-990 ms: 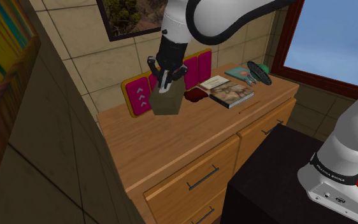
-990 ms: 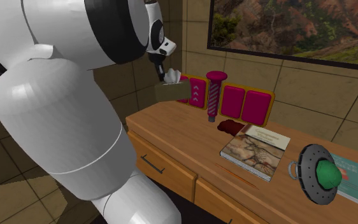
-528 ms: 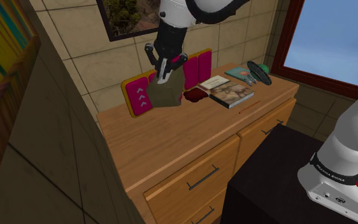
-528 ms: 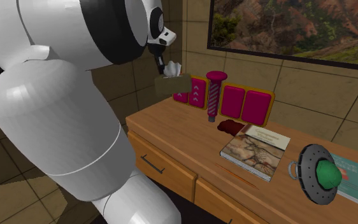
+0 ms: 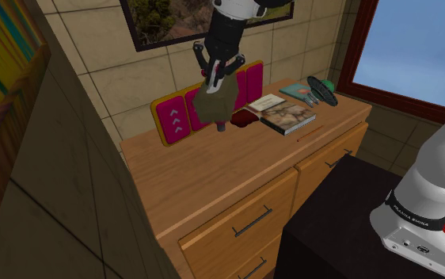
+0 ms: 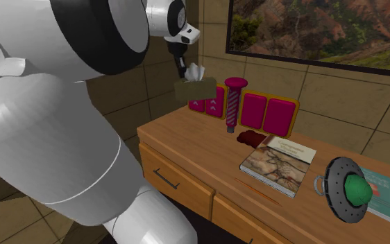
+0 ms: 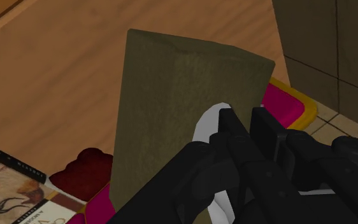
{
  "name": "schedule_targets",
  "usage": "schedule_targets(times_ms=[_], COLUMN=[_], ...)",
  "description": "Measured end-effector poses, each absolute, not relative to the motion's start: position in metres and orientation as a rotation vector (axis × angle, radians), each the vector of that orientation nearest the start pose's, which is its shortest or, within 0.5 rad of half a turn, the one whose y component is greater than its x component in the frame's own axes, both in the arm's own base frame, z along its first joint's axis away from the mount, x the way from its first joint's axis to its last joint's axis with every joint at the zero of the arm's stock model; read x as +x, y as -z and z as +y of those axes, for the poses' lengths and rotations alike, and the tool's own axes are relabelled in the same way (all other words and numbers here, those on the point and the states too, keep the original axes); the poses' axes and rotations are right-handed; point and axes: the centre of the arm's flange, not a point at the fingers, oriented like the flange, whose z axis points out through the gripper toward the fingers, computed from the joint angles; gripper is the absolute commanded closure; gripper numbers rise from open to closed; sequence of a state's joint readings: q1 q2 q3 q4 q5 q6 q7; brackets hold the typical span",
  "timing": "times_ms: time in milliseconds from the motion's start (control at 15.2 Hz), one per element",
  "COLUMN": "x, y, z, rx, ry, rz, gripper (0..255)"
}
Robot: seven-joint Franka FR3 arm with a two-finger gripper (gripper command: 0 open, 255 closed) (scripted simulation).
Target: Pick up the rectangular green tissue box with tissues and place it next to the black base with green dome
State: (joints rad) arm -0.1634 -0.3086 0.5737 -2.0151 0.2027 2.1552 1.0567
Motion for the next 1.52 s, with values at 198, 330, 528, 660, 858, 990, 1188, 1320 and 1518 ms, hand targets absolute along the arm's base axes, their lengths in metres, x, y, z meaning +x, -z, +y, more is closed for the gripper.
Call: schedule_targets(times_ms=[198,330,528,660,858,990,1188,1320,1518], x=[0.447,0.444,0.440,0.437,0.430,0.428,0.420,0.418,0.412], y=[-0.606,-0.604,-0.601,-0.603,-0.605,-0.604,-0.603,-0.606,-0.602], z=[0.209,0.182,0.143,0.114,0.074,0.048,0.008,-0.015,-0.056], rx=[-2.649,-2.649,-2.649,-2.648,-2.648,-2.648,-2.648,-2.648,-2.647], ry=[0.410,0.410,0.410,0.409,0.410,0.410,0.409,0.409,0.409], rz=[0.984,0.984,0.984,0.985,0.984,0.984,0.983,0.984,0.984], gripper=[255,255,255,255,255,255,255,255,255])
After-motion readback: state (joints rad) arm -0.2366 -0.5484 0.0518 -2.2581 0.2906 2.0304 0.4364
